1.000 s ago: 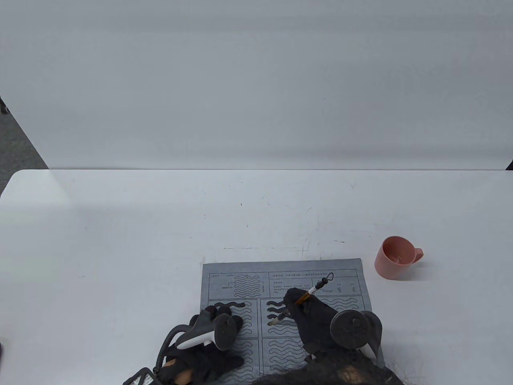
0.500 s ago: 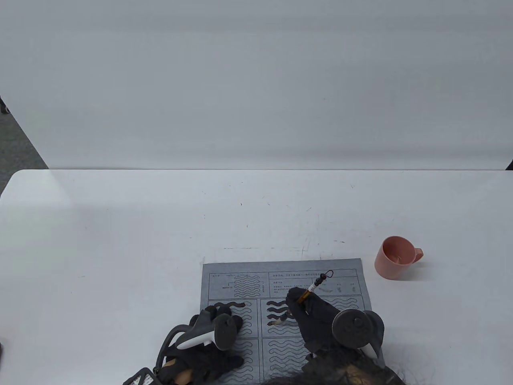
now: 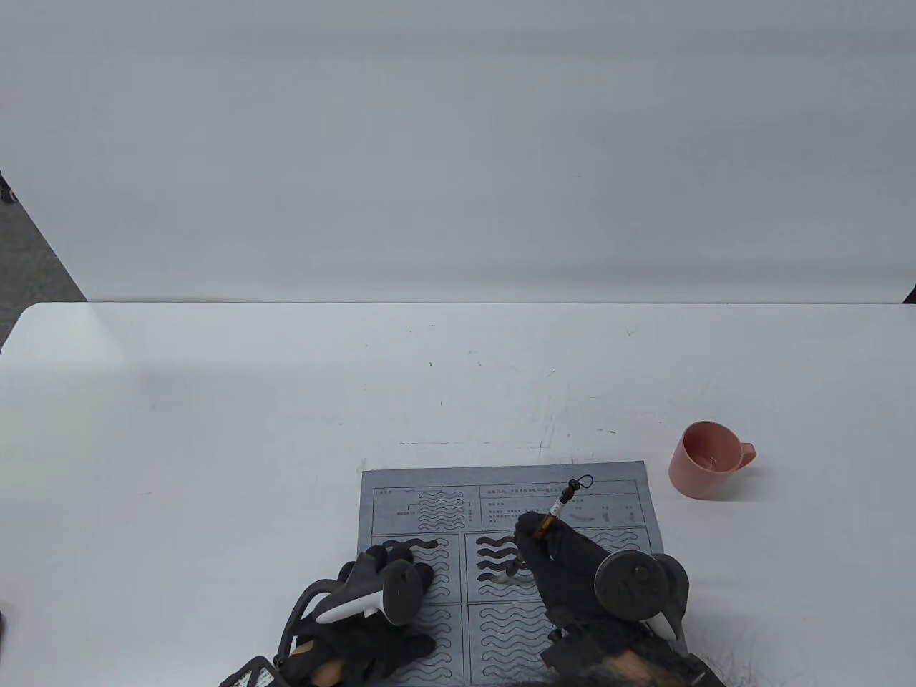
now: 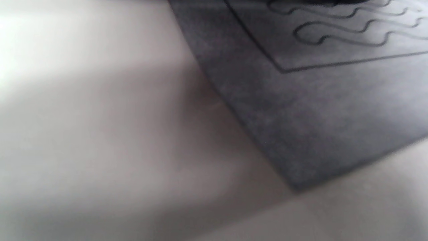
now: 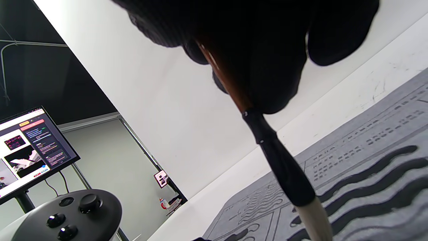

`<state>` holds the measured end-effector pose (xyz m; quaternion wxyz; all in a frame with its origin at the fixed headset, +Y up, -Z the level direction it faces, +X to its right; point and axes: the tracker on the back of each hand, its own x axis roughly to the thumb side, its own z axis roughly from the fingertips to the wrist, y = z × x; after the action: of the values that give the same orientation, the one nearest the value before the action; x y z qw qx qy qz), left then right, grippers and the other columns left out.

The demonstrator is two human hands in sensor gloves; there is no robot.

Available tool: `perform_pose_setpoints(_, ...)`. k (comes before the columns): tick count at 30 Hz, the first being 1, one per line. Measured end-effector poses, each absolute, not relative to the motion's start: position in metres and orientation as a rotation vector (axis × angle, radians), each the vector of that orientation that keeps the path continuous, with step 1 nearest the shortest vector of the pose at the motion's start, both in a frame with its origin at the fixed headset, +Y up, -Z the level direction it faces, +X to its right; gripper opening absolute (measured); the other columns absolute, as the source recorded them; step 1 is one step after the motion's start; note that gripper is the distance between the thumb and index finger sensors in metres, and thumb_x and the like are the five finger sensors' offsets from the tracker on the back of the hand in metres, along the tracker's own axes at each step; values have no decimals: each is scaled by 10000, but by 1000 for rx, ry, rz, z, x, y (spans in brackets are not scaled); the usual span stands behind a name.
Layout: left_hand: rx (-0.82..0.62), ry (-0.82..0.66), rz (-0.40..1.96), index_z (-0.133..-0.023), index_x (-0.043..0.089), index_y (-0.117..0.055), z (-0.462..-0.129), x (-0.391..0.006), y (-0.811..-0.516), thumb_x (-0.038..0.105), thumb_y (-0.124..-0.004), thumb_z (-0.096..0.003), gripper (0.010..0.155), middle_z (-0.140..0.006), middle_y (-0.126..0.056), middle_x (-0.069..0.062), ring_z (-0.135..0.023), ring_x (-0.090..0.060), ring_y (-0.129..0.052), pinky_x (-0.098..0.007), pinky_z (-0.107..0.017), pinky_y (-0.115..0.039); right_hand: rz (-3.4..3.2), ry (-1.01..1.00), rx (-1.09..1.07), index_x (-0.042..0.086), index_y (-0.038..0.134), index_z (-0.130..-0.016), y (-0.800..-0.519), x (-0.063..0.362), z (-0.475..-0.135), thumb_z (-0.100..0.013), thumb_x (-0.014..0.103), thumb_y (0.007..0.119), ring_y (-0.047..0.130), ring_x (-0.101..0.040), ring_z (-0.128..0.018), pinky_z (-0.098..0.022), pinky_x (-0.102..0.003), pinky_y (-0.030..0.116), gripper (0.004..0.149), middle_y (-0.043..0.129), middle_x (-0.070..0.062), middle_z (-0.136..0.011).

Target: Trace patterns on water writing practice cloth with Chinese brush

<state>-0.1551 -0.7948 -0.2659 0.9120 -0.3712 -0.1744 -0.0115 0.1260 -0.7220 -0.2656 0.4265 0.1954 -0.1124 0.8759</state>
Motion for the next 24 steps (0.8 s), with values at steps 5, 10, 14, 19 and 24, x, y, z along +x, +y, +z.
perform_pose_setpoints(5, -765, -359, -23, -984, 420, 201, -266, -155, -795, 684, -488, -457, 907, -1030, 336, 31, -963, -347, 306, -614, -716, 74, 2196, -278, 481, 82, 717, -892, -722, 127, -266, -555, 286, 692, 999, -363, -634, -550, -647, 731, 394, 914, -163, -826)
perform_pose_setpoints(10, -766, -359, -23, -985, 418, 202, -266, -155, -795, 683, -489, -457, 909, -1029, 337, 28, -962, -349, 307, -615, -714, 76, 2204, -284, 479, 78, 717, -891, -721, 128, -267, -553, 282, 688, 998, -363, -631, -550, -647, 731, 396, 915, -164, -823)
perform_pose_setpoints(14, -766, -359, -23, -985, 418, 201, -266, -155, -795, 684, -489, -456, 909, -1030, 336, 29, -962, -347, 307, -615, -715, 75, 2210, -282, 468, 78, 715, -892, -721, 131, -268, -552, 280, 686, 997, -364, -633, -551, -648, 730, 396, 914, -165, -823)
perform_pose_setpoints(19, -766, -359, -23, -984, 419, 203, -266, -155, -795, 684, -489, -456, 909, -1029, 337, 29, -962, -348, 307, -615, -715, 75, 2211, -285, 451, 76, 715, -891, -721, 134, -270, -551, 278, 684, 995, -364, -631, -552, -649, 728, 397, 915, -165, -820)
perform_pose_setpoints(24, -766, -359, -23, -983, 420, 202, -266, -155, -795, 684, -487, -456, 907, -1029, 337, 30, -963, -346, 307, -614, -715, 75, 2216, -282, 447, 76, 716, -891, -721, 134, -270, -551, 277, 684, 995, -365, -631, -552, -650, 727, 397, 914, -165, -820)
